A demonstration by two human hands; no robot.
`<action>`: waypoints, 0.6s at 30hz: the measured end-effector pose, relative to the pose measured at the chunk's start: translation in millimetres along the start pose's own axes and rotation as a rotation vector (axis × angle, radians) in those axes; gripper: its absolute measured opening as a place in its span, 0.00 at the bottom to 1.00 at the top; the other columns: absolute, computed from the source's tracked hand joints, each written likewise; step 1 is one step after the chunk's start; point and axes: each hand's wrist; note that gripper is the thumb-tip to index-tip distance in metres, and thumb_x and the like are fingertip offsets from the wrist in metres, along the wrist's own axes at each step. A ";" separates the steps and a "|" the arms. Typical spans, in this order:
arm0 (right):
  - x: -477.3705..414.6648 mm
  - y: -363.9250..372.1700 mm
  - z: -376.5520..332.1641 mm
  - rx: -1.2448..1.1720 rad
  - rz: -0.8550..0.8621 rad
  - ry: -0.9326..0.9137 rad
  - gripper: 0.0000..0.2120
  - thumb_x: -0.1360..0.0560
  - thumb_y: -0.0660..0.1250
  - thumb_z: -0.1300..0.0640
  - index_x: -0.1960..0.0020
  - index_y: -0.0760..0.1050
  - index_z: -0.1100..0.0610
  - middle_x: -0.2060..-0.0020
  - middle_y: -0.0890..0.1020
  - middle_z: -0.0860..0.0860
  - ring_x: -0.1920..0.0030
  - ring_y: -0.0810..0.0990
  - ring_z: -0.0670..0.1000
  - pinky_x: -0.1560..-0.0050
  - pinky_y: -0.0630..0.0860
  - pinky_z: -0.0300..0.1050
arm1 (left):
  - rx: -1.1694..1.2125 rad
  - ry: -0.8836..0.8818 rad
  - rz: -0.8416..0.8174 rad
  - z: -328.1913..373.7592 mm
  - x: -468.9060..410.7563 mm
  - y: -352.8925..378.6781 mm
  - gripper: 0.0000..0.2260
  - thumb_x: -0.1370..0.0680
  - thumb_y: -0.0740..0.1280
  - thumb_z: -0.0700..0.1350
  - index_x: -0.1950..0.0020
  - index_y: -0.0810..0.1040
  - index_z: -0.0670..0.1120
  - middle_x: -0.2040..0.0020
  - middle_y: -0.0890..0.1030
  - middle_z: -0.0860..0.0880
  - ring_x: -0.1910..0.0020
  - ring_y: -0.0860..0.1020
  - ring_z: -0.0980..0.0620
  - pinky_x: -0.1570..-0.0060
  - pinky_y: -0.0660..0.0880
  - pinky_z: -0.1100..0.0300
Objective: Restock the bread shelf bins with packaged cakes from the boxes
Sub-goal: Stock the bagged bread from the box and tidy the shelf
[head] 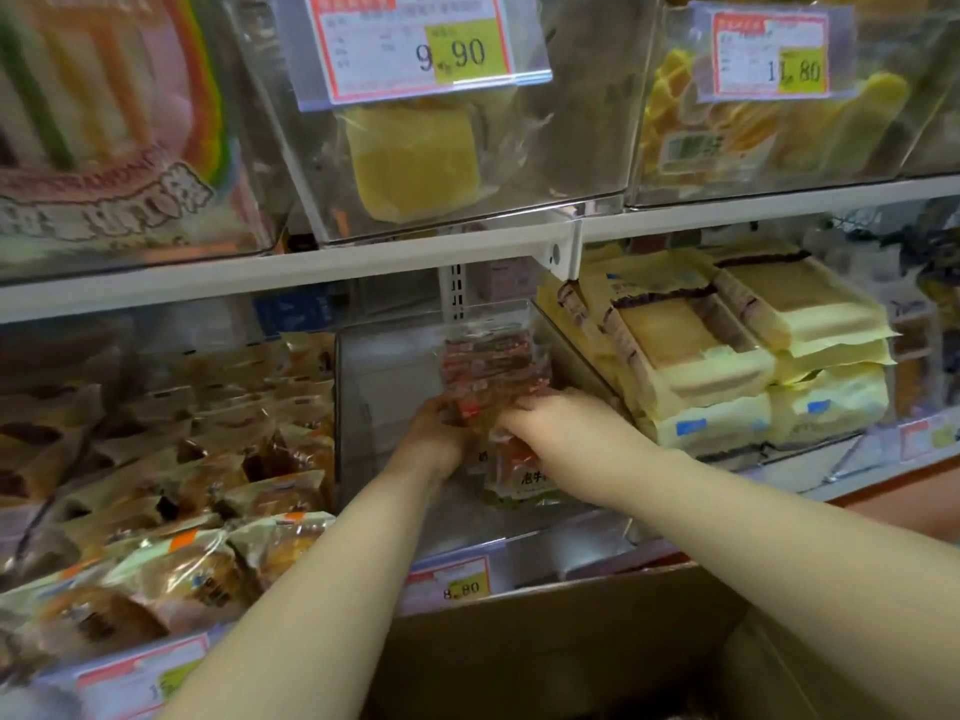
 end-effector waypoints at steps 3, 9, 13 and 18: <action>-15.0 21.2 3.6 0.066 -0.006 0.018 0.19 0.22 0.54 0.60 0.32 0.69 0.56 0.37 0.74 0.56 0.37 0.71 0.59 0.39 0.69 0.48 | 0.048 -0.002 0.016 -3.5 7.6 -4.7 0.16 0.24 0.66 0.30 0.61 0.73 0.52 0.63 0.79 0.51 0.72 0.78 0.58 0.75 0.73 0.68; -3.8 24.3 6.6 0.043 0.079 0.141 0.29 0.30 0.68 0.63 0.30 0.67 0.55 0.36 0.72 0.54 0.34 0.67 0.57 0.40 0.71 0.50 | -0.121 -0.045 -0.068 -7.7 15.1 -11.8 0.10 0.23 0.65 0.39 0.55 0.75 0.55 0.54 0.81 0.51 0.52 0.79 0.48 0.53 0.74 0.55; 16.2 16.3 2.8 -0.135 0.027 0.266 0.21 0.26 0.67 0.56 0.35 0.69 0.51 0.41 0.77 0.50 0.43 0.76 0.53 0.47 0.78 0.49 | -0.287 -0.041 -0.150 -9.7 14.7 -8.5 0.20 0.24 0.66 0.35 0.41 0.67 0.58 0.55 0.76 0.54 0.53 0.77 0.51 0.53 0.76 0.55; 4.9 23.0 2.4 -0.425 -0.357 0.411 0.38 0.23 0.62 0.56 0.23 0.40 0.52 0.53 0.79 0.53 0.58 0.78 0.50 0.55 0.76 0.44 | -0.258 -0.071 -0.119 -11.1 11.7 4.0 0.16 0.20 0.64 0.44 0.33 0.67 0.52 0.46 0.80 0.46 0.55 0.81 0.49 0.65 0.79 0.56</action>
Point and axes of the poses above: each hand's wrist, its own x-axis away from the middle knuckle, its own y-axis out of the palm, z = x × y
